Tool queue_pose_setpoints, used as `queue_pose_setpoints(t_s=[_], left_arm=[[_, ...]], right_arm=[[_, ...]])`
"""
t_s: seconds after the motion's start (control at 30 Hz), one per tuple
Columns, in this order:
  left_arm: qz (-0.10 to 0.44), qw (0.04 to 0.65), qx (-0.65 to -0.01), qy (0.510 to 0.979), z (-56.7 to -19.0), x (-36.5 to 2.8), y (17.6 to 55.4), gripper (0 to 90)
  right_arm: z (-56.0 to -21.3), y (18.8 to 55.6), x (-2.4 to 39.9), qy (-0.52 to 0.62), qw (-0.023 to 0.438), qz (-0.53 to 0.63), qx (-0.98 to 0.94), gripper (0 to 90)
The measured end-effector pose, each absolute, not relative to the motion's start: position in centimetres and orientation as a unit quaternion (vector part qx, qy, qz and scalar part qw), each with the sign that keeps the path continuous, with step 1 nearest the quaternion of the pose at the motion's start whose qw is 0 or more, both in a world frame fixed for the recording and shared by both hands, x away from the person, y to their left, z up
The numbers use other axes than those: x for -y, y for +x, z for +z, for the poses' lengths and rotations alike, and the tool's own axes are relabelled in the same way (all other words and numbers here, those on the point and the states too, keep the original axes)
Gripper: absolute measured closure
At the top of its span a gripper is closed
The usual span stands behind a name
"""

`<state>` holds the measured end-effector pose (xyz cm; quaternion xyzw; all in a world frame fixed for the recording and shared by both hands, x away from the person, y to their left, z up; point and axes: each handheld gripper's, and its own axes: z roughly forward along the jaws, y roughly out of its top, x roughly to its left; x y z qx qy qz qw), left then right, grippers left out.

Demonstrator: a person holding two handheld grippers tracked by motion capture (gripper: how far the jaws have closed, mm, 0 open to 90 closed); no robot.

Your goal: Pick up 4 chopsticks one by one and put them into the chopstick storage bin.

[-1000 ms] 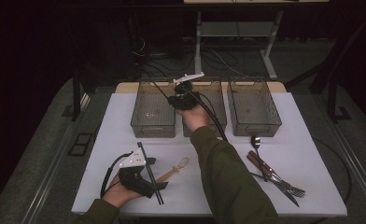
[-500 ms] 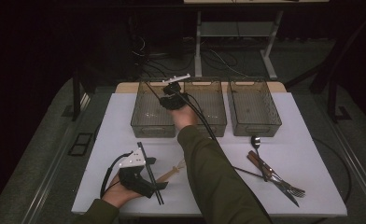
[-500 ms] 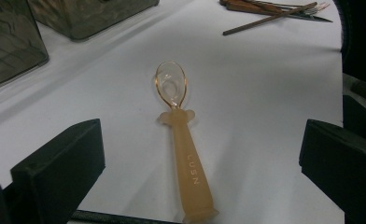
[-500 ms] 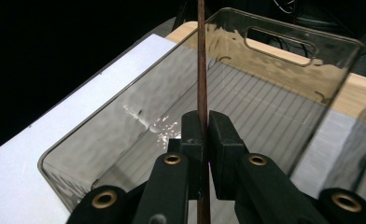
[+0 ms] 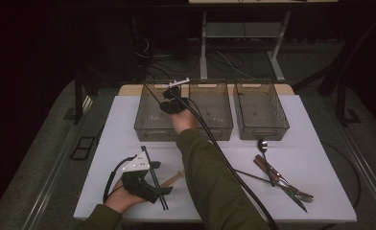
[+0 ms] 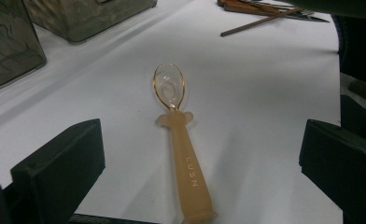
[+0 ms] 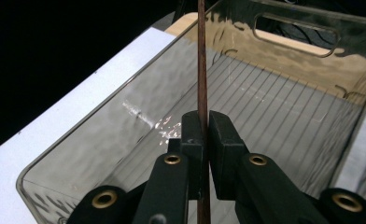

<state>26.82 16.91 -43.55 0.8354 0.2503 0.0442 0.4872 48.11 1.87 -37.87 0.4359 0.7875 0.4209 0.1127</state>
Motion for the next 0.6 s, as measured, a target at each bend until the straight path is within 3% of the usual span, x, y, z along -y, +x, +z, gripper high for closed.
queue_pose_setpoints(t_s=[0.1, 0.6], left_arm=[[0.044, 0.487, -0.248, 0.836, -43.6, -16.9, 26.8, 0.0], [0.047, 0.491, -0.252, 0.832, -43.6, -16.8, 26.8, 0.0]], right_arm=[[-38.1, 48.1, -2.0, 0.438, 0.121, 0.413, -0.789, 71.4], [-35.3, 46.4, -0.5, 0.397, 0.104, 0.419, -0.81, 46.9]])
